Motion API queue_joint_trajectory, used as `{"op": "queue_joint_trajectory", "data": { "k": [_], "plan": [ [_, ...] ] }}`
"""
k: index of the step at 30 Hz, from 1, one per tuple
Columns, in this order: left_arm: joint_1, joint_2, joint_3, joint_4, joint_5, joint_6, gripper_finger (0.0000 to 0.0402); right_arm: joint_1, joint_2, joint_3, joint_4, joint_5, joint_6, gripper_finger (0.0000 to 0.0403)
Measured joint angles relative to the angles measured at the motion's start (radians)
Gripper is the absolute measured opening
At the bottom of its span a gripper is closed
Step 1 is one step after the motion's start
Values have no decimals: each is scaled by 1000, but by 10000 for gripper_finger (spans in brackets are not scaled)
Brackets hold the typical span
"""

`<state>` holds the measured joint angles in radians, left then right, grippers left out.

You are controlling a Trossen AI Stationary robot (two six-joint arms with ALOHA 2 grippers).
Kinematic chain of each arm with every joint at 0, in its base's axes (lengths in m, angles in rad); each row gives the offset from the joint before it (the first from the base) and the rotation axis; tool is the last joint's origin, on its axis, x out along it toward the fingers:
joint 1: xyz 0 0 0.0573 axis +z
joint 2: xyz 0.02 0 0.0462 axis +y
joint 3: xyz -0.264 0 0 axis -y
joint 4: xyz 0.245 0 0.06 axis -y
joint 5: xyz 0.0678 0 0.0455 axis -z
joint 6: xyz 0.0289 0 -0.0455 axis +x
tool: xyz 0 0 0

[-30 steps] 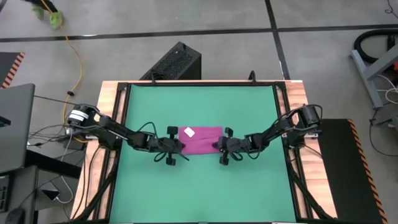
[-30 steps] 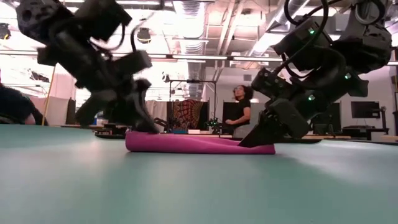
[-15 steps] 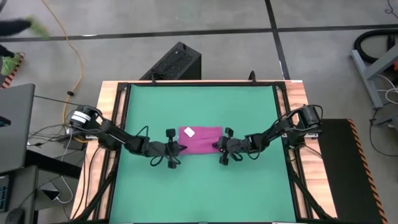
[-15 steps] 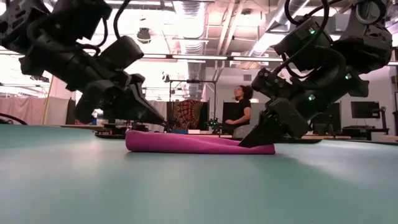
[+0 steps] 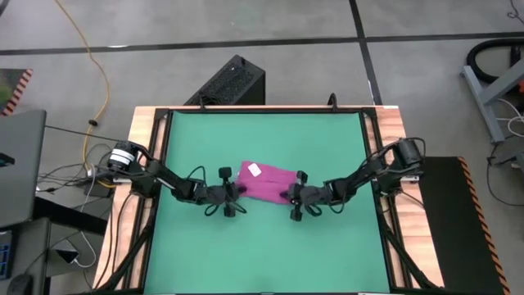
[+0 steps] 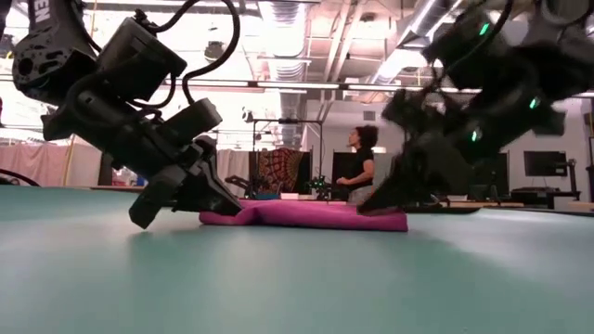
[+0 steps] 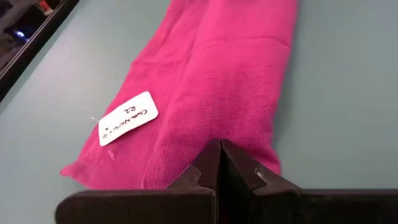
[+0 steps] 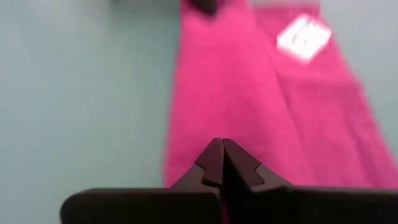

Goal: Roll towel
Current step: Roll the violet towel

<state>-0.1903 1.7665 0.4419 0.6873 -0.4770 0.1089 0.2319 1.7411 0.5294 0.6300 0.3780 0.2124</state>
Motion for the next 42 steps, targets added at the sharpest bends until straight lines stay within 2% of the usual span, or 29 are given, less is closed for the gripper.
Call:
{"op": "queue_joint_trajectory", "data": {
  "k": [5,7,10,15,20,23,31,36,42],
  "plan": [
    [2,-1,0,-18,39,0,0,49,-120,4,-123,120,-13,19],
    [1,-1,0,-18,46,0,0,64,-159,3,-176,119,-49,20],
    [1,-1,0,-16,48,1,0,90,-191,5,-188,65,-132,39],
    [1,-1,0,-15,51,-14,0,117,-166,21,-190,18,-235,127],
    [1,-1,0,-15,72,-17,0,124,-93,39,-186,94,-313,240],
    [1,0,0,-16,74,-18,0,109,-50,55,-177,129,-317,276],
    [1,0,0,-23,100,-14,0,76,47,64,-196,158,-273,285],
    [1,-1,1,-42,107,-17,0,63,98,66,-258,178,-143,285],
    [2,-1,1,-42,123,-15,0,57,116,38,-223,199,-22,285]
  ]
}}
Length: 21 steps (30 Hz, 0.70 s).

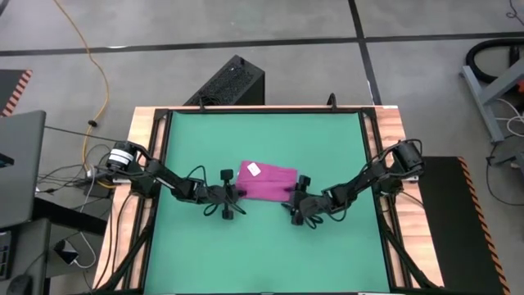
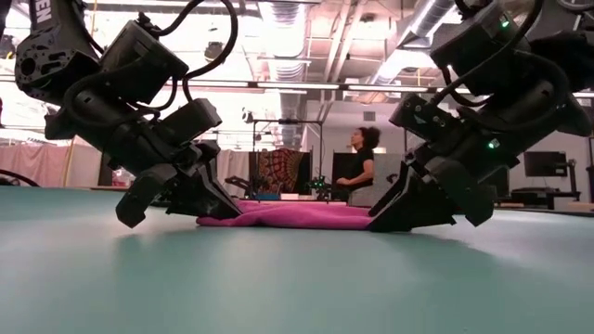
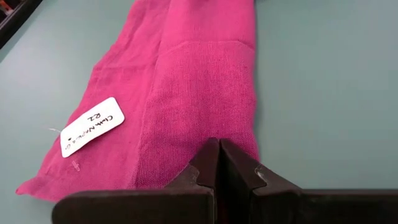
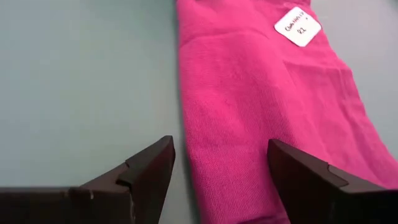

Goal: Roll towel
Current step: Roll the violet towel

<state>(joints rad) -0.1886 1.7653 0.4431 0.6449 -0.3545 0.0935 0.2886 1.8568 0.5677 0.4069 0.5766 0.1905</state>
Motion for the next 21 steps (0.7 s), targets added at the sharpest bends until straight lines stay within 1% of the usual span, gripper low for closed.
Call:
{"op": "queue_joint_trajectory", "data": {
  "k": [6,9,12,16,18,21],
  "plan": [
    [0,0,0,-2,2,-5,0,-2,0,-7,-2,-2,91,282],
    [0,0,-1,-2,3,-8,0,-2,0,-7,-3,-2,127,263],
    [-5,-15,-1,-6,23,-9,0,-3,0,-7,-10,1,155,225],
    [-34,-84,7,-11,63,6,0,-3,0,-7,-25,14,180,156],
    [-56,-132,11,-24,61,47,0,-2,0,-7,-33,26,181,116],
    [-68,-204,19,-6,30,110,0,-2,0,-7,-37,38,182,58]
  ]
}}
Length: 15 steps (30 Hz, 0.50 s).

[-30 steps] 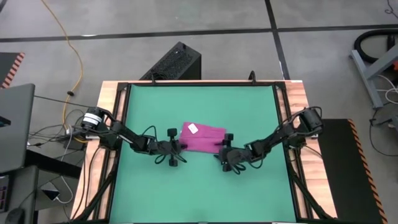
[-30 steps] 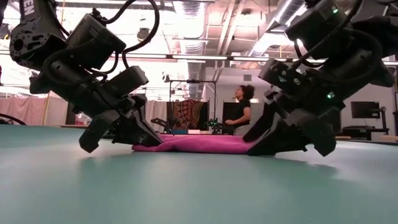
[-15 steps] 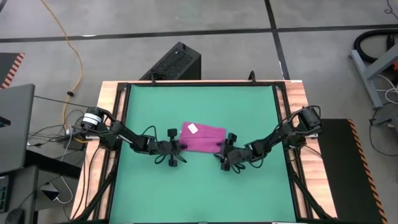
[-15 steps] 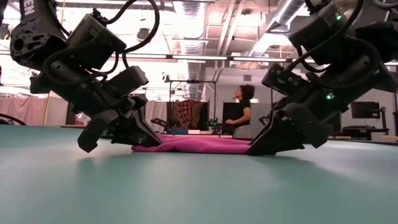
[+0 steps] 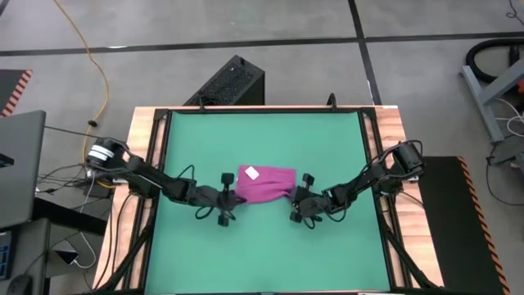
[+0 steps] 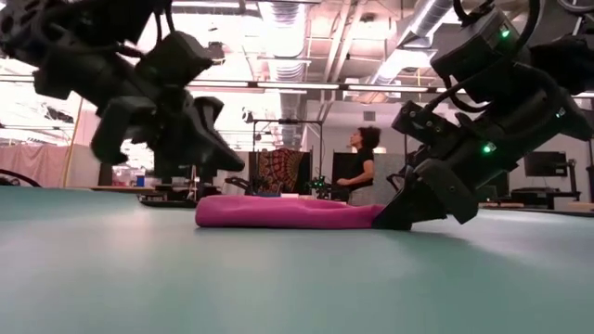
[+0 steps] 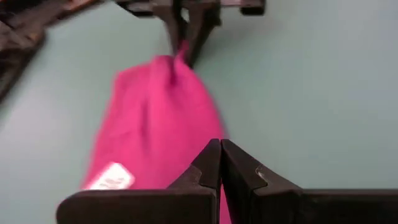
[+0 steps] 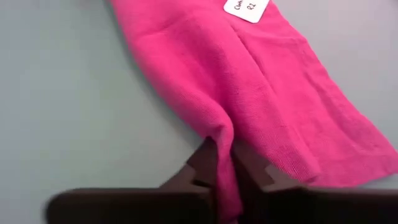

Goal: Roll towel
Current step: Roll the violet towel

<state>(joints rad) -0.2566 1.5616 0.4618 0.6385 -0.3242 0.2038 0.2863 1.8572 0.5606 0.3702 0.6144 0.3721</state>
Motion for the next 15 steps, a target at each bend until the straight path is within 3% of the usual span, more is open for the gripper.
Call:
{"op": "queue_joint_trajectory", "data": {
  "k": [3,6,15],
  "plan": [
    [28,-13,-1,5,-10,68,0,1,0,-1,3,0,-17,20],
    [76,1,-1,20,1,136,0,12,1,-3,20,-2,-37,20],
    [222,134,-1,55,169,201,0,39,0,-3,23,-12,-33,23]
  ]
}}
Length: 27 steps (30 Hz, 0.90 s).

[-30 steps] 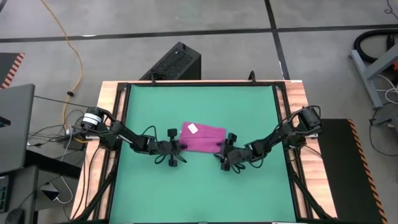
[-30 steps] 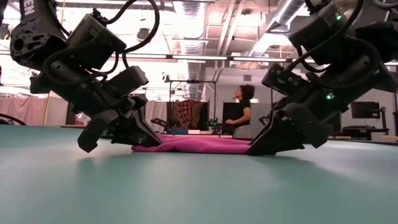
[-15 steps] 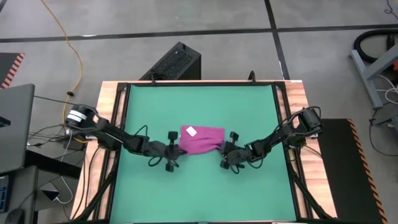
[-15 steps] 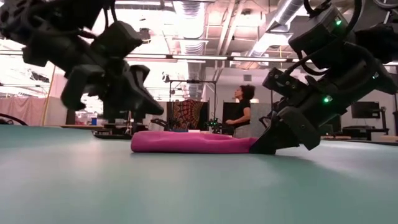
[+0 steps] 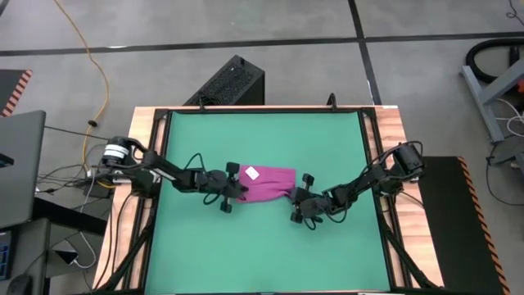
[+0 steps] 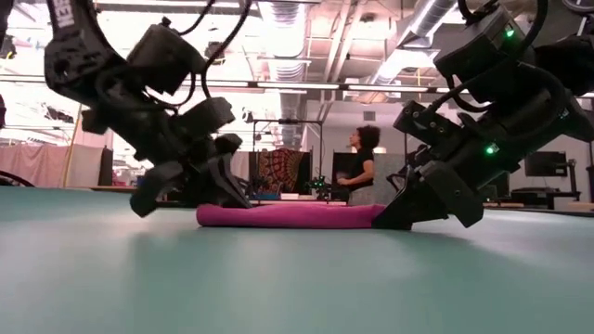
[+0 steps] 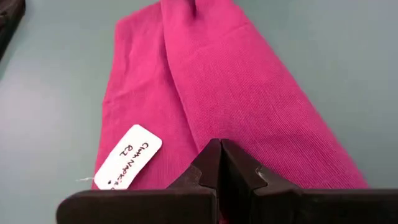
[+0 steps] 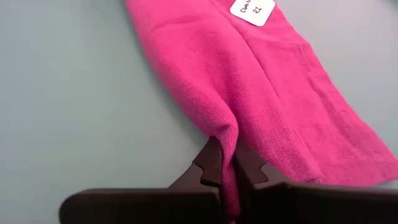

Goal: Roll towel
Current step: Roll the violet towel

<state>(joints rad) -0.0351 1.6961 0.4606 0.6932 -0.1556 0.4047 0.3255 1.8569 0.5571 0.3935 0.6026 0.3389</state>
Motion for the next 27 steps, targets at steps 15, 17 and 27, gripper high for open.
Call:
{"op": "queue_joint_trajectory", "data": {
  "k": [15,17,27],
  "plan": [
    [77,40,3,-46,273,-263,0,-31,-298,-10,-227,-395,158,21],
    [67,40,3,-49,299,-299,0,-55,-339,-9,-284,-423,191,21],
    [-61,24,3,-28,234,-382,0,-173,-411,-8,-305,-677,313,21]
  ]
}}
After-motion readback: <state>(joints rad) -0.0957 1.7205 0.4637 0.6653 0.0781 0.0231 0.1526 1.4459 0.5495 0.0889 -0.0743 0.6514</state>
